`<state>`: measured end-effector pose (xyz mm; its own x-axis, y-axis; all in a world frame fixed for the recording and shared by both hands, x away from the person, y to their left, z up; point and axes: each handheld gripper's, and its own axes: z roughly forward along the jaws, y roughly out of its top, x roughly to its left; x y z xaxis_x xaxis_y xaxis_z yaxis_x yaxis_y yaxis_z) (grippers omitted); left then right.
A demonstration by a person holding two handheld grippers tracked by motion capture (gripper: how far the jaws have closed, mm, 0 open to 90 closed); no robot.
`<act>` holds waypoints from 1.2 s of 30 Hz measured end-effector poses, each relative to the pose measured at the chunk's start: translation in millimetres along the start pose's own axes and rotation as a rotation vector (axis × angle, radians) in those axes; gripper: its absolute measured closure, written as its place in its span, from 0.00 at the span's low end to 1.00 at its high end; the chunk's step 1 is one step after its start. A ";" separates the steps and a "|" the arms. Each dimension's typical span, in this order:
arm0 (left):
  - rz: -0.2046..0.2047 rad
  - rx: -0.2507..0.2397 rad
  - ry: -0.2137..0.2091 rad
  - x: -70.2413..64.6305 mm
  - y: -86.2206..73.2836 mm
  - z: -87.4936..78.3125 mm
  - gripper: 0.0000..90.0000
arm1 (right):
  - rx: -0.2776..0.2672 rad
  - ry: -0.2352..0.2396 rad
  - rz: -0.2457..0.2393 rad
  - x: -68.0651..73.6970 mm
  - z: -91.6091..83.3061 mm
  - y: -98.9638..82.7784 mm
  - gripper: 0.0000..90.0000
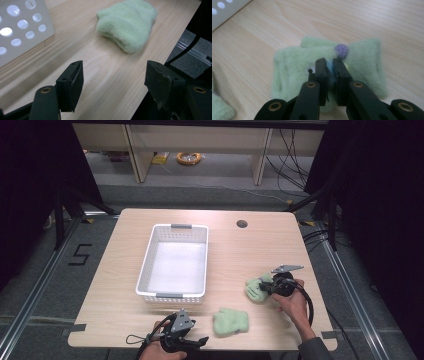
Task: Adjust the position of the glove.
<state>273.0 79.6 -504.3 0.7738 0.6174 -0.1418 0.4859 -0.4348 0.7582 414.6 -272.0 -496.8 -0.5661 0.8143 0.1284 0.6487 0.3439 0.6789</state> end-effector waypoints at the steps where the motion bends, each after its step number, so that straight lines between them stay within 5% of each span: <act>1: 0.000 0.000 0.000 0.0 0.1 0.1 0.34 | 0.012 -0.006 -0.002 0.2 -2.5 0.2 0.94; 2: 0.001 0.000 0.000 0.0 0.2 0.1 0.34 | -0.018 0.008 0.046 2.1 -2.0 0.0 0.94; 4: 0.002 0.001 -0.001 0.2 0.9 -0.1 0.34 | 0.005 0.042 0.050 1.7 -10.4 2.8 0.94; 5: 0.003 0.009 0.000 0.5 1.2 -1.1 0.34 | -0.048 0.031 0.028 2.5 -13.4 3.1 0.94; 8: -0.018 0.003 -0.002 0.2 0.8 -0.9 0.34 | -0.063 0.044 0.014 10.1 -24.1 5.2 0.94; 10: 0.011 0.006 0.008 1.9 0.5 -2.4 0.34 | -0.098 0.063 -0.012 16.5 -33.2 6.3 0.94; 13: 0.003 -0.001 0.001 2.2 0.8 -2.8 0.34 | -0.123 0.089 0.021 31.2 -45.3 5.6 0.94; 14: 0.001 0.000 0.005 1.9 0.9 -3.4 0.35 | -0.130 0.099 -0.016 32.3 -47.7 5.8 0.94; 17: -0.003 -0.013 0.003 1.1 1.5 -2.6 0.35 | -0.155 0.140 -0.021 46.2 -52.4 4.9 0.94; 23: -0.014 -0.004 0.006 1.6 1.0 -3.8 0.35 | -0.166 0.187 0.017 73.0 -59.8 -5.1 0.94; 34: -0.013 -0.005 0.001 0.3 2.7 -4.1 0.35 | -0.159 0.243 -0.033 108.8 -54.2 -21.5 0.94; 36: 0.007 -0.012 0.014 0.9 3.0 -4.2 0.34 | -0.153 0.259 0.013 114.4 -51.2 -23.3 0.94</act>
<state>273.4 81.6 -499.4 0.7716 0.6233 -0.1272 0.4752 -0.4318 0.7667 308.7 -210.8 -461.0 -0.6820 0.6647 0.3049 0.5837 0.2436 0.7746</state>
